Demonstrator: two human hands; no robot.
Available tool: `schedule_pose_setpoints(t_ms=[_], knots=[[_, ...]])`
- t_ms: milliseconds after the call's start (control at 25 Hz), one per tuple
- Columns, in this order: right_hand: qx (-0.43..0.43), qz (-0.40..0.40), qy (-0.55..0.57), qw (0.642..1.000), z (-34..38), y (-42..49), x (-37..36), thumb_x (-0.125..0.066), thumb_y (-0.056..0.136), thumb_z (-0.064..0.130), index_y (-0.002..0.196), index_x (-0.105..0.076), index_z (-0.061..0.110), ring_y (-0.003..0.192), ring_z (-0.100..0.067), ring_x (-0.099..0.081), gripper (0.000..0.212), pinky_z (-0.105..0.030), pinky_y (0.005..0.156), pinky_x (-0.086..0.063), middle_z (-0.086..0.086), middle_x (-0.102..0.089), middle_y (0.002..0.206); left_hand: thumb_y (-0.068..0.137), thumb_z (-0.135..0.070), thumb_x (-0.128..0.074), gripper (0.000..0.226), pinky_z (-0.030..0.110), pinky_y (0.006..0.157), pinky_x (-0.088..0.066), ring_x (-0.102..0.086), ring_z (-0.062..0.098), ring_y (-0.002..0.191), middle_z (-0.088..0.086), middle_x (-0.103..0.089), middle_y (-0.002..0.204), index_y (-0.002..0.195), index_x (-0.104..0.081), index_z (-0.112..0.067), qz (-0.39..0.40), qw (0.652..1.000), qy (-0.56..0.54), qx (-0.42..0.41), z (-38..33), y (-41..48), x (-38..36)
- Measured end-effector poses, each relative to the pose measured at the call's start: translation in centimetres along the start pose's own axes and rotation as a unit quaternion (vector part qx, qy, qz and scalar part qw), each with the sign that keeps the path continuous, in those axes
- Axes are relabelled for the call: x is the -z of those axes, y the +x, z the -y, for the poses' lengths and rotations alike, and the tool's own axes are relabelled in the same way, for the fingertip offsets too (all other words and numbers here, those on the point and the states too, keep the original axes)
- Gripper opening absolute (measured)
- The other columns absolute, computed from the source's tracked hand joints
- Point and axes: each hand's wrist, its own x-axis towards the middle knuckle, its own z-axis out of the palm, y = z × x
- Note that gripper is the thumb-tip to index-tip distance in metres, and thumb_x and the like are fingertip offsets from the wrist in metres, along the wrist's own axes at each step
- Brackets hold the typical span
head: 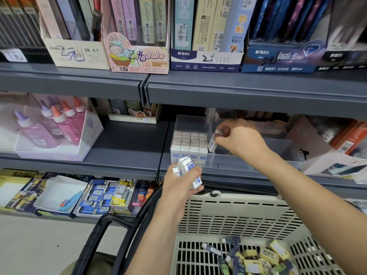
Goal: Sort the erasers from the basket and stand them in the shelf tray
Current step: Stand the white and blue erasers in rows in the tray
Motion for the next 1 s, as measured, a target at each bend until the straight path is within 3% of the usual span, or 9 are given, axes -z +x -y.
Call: schedule_pose_setpoints(t_ms=[120, 240, 360, 440, 520, 640, 760, 880, 1000], knots=[[0.011, 0.076, -0.033, 0.997, 0.3, -0.2, -0.8, -0.063, 0.081, 0.028, 0.081, -0.067, 0.017, 0.061, -0.015, -0.057, 0.012, -0.021, 0.059, -0.040, 0.000, -0.068, 0.079, 0.078, -0.009, -0.072, 0.033, 0.024, 0.059, -0.054, -0.066, 0.017, 0.084, 0.006, -0.066, 0.092, 0.106, -0.056, -0.015, 0.002, 1.000, -0.002, 0.000, 0.0, 0.0, 0.0], [0.029, 0.164, -0.060, 0.984, 0.5, -0.4, -1.9, -0.058, 0.088, 0.032, 0.094, -0.069, 0.015, 0.085, -0.019, -0.062, 0.022, -0.028, 0.075, -0.049, -0.003, -0.069, 0.098, 0.077, -0.010, -0.073, 0.037, 0.023, 0.059, -0.054, -0.066, 0.016, 0.082, 0.005, -0.065, 0.090, 0.109, -0.055, -0.014, 0.007, 1.000, 0.004, 0.003, 0.1, -0.1, -0.1], [0.062, 0.150, -0.075, 0.984, 0.5, -0.8, -1.4, -0.051, 0.092, 0.037, 0.103, -0.069, 0.020, 0.095, -0.019, -0.062, 0.026, -0.033, 0.083, -0.050, 0.001, -0.069, 0.104, 0.074, -0.011, -0.075, 0.040, 0.023, 0.059, -0.054, -0.064, 0.014, 0.079, 0.003, -0.064, 0.088, 0.108, -0.055, -0.016, 0.007, 0.999, 0.036, -0.005, 0.1, -0.1, -0.2], [0.077, 0.136, 0.019, 0.988, 0.9, -1.8, -1.0, -0.055, 0.087, 0.043, 0.093, -0.071, 0.024, 0.083, -0.012, -0.062, 0.025, -0.032, 0.077, -0.051, 0.005, -0.071, 0.091, 0.073, -0.012, -0.076, 0.037, 0.022, 0.058, -0.053, -0.064, 0.008, 0.073, 0.000, -0.063, 0.085, 0.104, -0.056, -0.019, 0.013, 0.997, 0.073, -0.022, 0.2, -0.1, -0.4], [0.067, 0.177, 0.128, 0.974, 2.0, -3.2, -0.4, -0.064, 0.074, 0.053, 0.078, -0.070, 0.027, 0.070, -0.003, -0.060, 0.027, -0.025, 0.068, -0.050, 0.009, -0.069, 0.074, 0.072, -0.014, -0.075, 0.038, 0.023, 0.058, -0.055, -0.064, 0.006, 0.069, 0.000, -0.066, 0.084, 0.106, -0.057, -0.017, 0.022, 0.993, 0.110, -0.031, 0.3, -0.1, -0.6], [0.035, 0.209, 0.148, 0.966, 2.8, -4.1, -0.1, -0.074, 0.066, 0.050, 0.075, -0.067, 0.028, 0.064, 0.002, -0.061, 0.024, -0.022, 0.069, -0.052, 0.012, -0.066, 0.065, 0.071, -0.019, -0.075, 0.044, 0.030, 0.067, -0.058, -0.065, 0.007, 0.071, 0.001, -0.067, 0.084, 0.110, -0.058, -0.013, 0.048, 0.986, 0.152, -0.040, 0.4, -0.2, -0.7], [0.008, 0.216, 0.179, 0.960, 2.5, -3.8, 0.4, -0.074, 0.072, 0.042, 0.080, -0.071, 0.022, 0.062, -0.004, -0.062, 0.022, -0.029, 0.074, -0.055, 0.006, -0.068, 0.066, 0.069, -0.028, -0.080, 0.048, 0.029, 0.063, -0.056, -0.068, 0.005, 0.078, -0.002, -0.070, 0.089, 0.110, -0.056, -0.019, 0.074, 0.992, 0.093, -0.032, 0.3, -0.4, -0.6], [0.004, 0.206, 0.175, 0.963, 1.8, -3.7, 0.7, -0.070, 0.074, 0.047, 0.066, -0.069, 0.017, 0.046, -0.001, -0.054, 0.031, -0.021, 0.058, -0.050, 0.005, -0.062, 0.053, 0.063, -0.042, -0.068, 0.045, 0.021, 0.050, -0.051, -0.064, 0.003, 0.060, -0.007, -0.070, 0.070, 0.100, -0.059, -0.018, 0.088, 0.996, 0.001, -0.009, -0.2, -0.7, -0.8], [-0.036, 0.186, 0.258, 0.947, 0.7, -3.0, 1.2, -0.069, 0.079, 0.035, 0.067, -0.066, 0.016, 0.043, 0.001, -0.054, 0.023, -0.012, 0.044, -0.042, 0.006, -0.063, 0.049, 0.074, -0.035, -0.068, 0.040, 0.020, 0.046, -0.049, -0.062, 0.005, 0.057, -0.004, -0.069, 0.069, 0.105, -0.057, -0.011, 0.054, 0.998, -0.029, -0.014, -0.4, -0.6, -0.7]])
